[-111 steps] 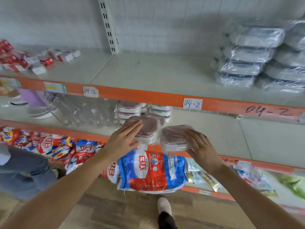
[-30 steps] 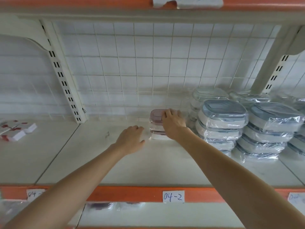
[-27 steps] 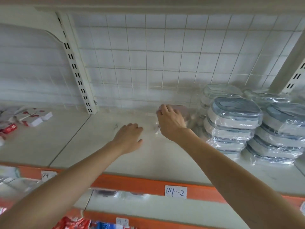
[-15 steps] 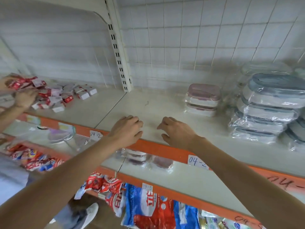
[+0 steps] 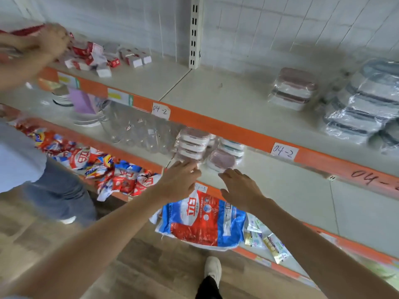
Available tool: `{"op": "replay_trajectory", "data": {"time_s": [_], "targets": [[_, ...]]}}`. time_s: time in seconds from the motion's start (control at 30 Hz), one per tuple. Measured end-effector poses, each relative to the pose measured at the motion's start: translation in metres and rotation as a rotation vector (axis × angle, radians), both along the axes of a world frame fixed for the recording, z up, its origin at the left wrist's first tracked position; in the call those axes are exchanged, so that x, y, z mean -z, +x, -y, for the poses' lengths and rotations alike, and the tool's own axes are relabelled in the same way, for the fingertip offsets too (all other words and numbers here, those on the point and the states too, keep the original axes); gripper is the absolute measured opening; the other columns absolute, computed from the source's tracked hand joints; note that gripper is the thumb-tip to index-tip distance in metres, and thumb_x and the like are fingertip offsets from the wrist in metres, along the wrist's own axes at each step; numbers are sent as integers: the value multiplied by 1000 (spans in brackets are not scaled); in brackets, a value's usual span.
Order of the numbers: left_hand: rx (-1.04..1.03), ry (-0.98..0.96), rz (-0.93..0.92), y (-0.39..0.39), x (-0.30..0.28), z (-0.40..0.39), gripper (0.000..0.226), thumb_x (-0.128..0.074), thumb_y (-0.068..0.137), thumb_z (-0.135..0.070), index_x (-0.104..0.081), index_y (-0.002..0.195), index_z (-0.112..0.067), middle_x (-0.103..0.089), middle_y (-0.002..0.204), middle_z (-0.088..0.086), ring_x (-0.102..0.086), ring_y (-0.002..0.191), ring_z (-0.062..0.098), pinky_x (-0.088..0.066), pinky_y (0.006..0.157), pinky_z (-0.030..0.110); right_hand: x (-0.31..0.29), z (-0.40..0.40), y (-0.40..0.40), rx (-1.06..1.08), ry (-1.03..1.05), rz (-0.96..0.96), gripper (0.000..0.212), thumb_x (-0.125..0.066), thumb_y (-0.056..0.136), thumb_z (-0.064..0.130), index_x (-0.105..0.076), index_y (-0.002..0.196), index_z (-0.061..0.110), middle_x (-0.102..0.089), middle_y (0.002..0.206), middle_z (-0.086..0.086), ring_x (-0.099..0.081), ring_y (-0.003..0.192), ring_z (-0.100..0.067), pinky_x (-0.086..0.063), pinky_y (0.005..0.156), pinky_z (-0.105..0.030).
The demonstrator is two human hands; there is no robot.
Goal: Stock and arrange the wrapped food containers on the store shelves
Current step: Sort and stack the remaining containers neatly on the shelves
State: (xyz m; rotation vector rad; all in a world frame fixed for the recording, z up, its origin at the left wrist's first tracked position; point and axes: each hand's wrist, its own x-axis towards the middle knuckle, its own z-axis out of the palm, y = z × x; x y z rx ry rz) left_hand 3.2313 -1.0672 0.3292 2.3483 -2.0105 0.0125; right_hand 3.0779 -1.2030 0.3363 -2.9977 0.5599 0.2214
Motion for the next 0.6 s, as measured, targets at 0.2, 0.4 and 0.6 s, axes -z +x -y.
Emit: {"op": "replay_trajectory", "data": {"time_s": [0.2,0.4,0.6], "targets": [[-80,42,-52,3,20,-6,41,-48,93,-27,-47,132,-16,-50,127,1,-47,117,17,-38,99,32,40,14,3,155,94,-66,51,-50,93,30,-37,137,11,-40,139,-6,-36,129,-23,-35,102,-36],[-141,84,-108,9,74,16,42,-49,94,-26,-43,134,-15,-49,129,2,-47,118,19,-38,100,32,97,56,34,259,143,-17,65,-60,90,35,-31,140,5,-34,143,-13,-35,129,-29,-37,104,-40],[-164,61,-132,33,154,64,44,-48,95,-28,-41,136,-14,-49,130,1,-47,118,17,-37,99,30,165,128,84,317,131,125,81,-72,77,42,-30,136,4,-26,144,-11,-26,132,-28,-34,104,-40]]}}
